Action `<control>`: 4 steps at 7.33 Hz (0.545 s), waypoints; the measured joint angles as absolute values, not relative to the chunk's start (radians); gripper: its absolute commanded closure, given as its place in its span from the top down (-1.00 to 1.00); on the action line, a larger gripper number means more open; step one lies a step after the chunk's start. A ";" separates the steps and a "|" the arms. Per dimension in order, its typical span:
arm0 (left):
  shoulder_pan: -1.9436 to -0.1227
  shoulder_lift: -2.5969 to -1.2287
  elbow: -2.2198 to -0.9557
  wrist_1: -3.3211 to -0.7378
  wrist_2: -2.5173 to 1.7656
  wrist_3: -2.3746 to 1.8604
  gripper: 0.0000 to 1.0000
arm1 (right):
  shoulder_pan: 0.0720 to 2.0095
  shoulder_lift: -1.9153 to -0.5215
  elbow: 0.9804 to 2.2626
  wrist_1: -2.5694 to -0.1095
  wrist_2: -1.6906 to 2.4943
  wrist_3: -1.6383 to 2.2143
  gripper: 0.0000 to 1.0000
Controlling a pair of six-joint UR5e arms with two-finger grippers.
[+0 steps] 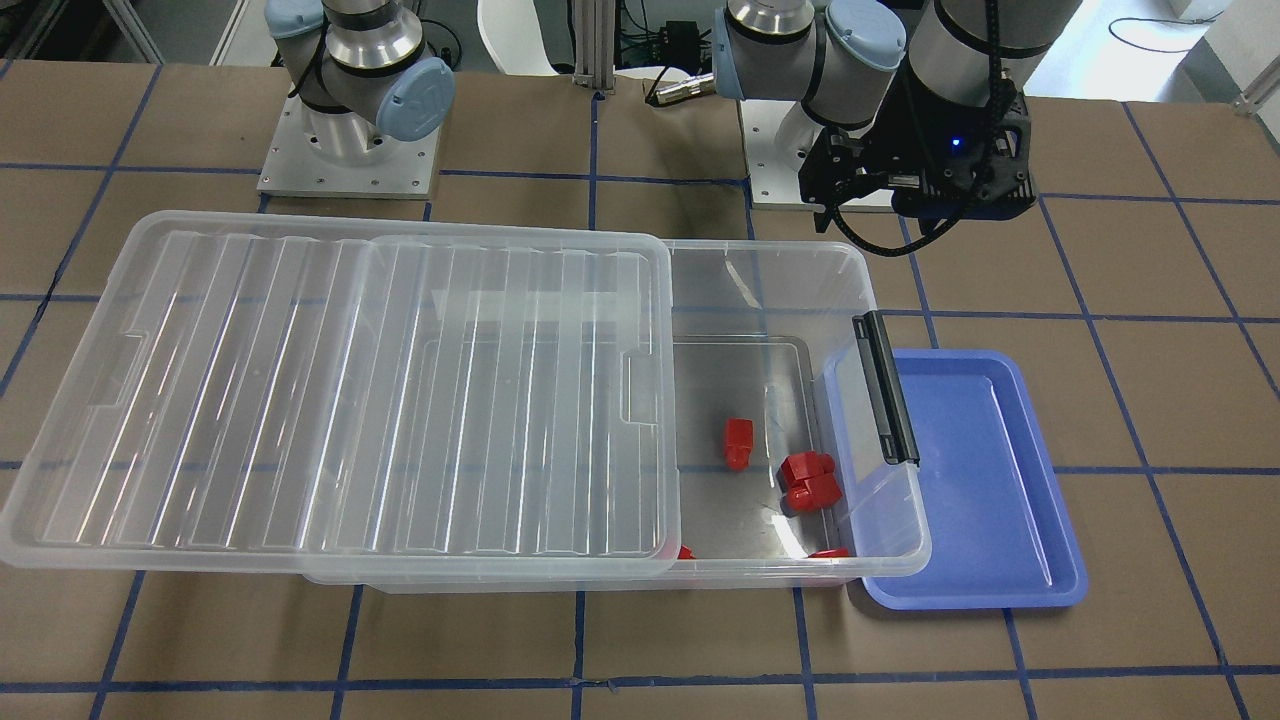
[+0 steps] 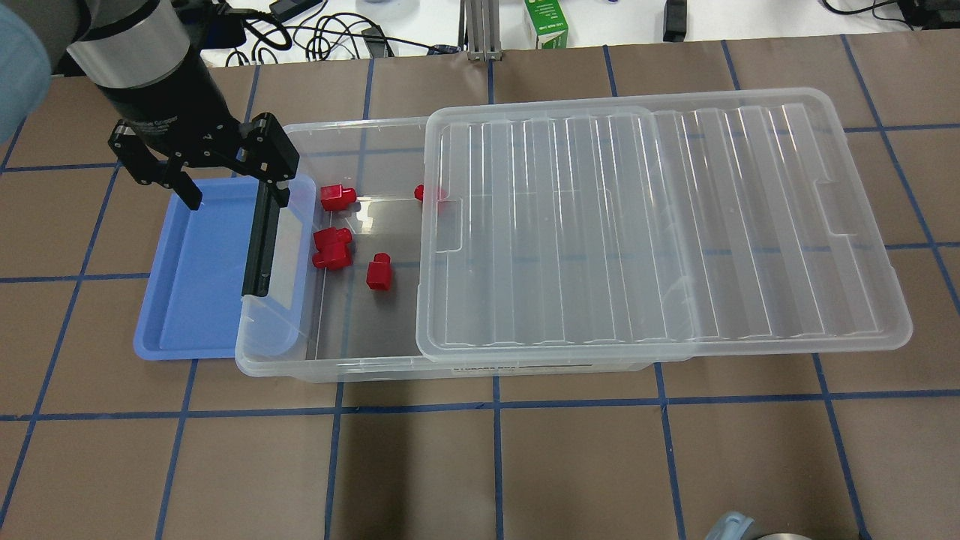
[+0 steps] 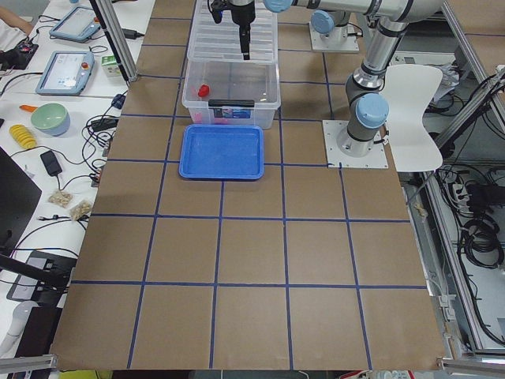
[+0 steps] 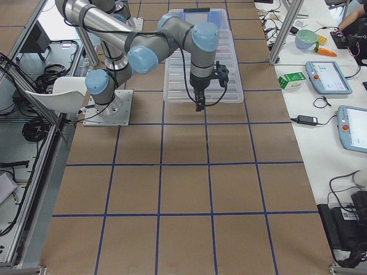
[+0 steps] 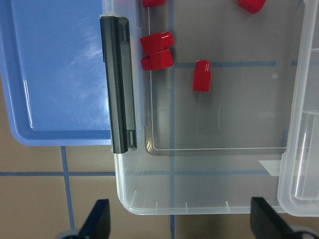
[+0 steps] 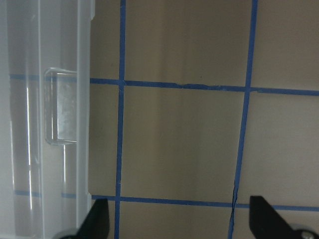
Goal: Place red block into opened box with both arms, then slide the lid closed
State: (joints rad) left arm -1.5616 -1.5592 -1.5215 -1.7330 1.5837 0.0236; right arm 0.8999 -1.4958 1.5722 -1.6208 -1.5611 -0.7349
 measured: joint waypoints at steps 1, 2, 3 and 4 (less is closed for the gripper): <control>-1.556 -1.540 -1.547 -1.722 1.580 0.030 1.00 | 0.899 -1.467 1.631 -1.700 -1.562 -0.736 1.00; -1.556 -1.528 -1.560 -1.716 1.578 0.027 1.00 | 0.898 -1.449 1.689 -1.764 -1.562 -0.736 1.00; -1.556 -1.518 -1.566 -1.714 1.579 0.025 1.00 | 0.899 -1.443 1.736 -1.811 -1.561 -0.729 1.00; -1.555 -1.512 -1.570 -1.714 1.584 0.024 1.00 | 0.902 -1.441 1.765 -1.840 -1.559 -0.701 1.00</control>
State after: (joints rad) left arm -1.5554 -1.5123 -1.5697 -1.7140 1.5839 0.0240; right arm 0.9021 -1.4413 1.7651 -1.8396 -1.5590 -0.7007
